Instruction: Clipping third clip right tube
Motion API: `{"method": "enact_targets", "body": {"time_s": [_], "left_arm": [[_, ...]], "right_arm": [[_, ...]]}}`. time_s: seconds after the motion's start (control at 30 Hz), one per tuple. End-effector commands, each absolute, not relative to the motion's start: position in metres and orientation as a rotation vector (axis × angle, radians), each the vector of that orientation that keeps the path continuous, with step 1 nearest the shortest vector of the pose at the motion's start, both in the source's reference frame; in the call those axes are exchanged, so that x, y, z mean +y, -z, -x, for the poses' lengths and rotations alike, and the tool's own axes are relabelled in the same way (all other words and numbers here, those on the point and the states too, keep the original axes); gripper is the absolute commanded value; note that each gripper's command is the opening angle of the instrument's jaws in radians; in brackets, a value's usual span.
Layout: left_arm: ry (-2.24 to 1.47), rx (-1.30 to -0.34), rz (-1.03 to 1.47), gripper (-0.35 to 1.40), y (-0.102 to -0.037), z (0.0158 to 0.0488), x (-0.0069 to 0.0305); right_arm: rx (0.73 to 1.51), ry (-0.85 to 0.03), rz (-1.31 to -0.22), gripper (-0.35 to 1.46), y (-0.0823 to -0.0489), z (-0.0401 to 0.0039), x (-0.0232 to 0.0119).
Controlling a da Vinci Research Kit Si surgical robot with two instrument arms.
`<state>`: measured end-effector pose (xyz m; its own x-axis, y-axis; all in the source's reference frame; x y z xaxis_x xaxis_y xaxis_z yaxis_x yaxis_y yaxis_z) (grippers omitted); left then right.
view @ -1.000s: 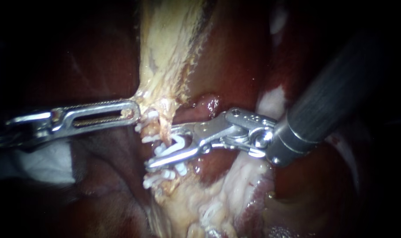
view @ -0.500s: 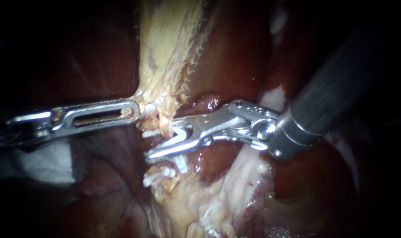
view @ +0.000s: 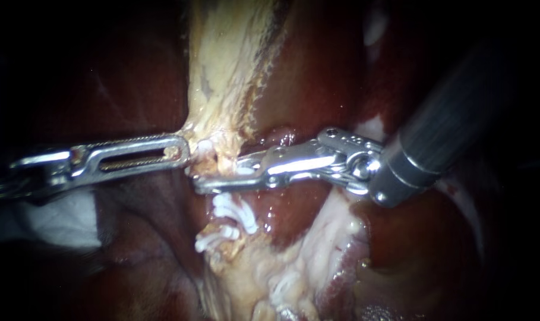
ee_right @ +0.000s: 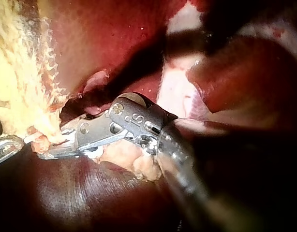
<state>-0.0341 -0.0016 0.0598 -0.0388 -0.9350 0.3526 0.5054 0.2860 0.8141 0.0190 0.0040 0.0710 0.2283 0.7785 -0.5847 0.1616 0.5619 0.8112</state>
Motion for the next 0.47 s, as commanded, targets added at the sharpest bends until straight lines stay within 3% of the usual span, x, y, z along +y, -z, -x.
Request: {"method": "enact_targets", "body": {"time_s": [0.03, 0.47], "left_arm": [[1.250, -1.054, -0.524, -0.35, -0.0599, 0.0341, -0.0015], [1.250, -1.054, -0.524, -0.35, -0.0600, 0.0342, -0.0014]], "right_arm": [[1.300, -0.519, -0.918, -0.35, -0.0711, -0.0190, 0.0039], [1.297, -0.526, -0.926, -0.35, -0.0711, -0.0189, 0.0038]]}}
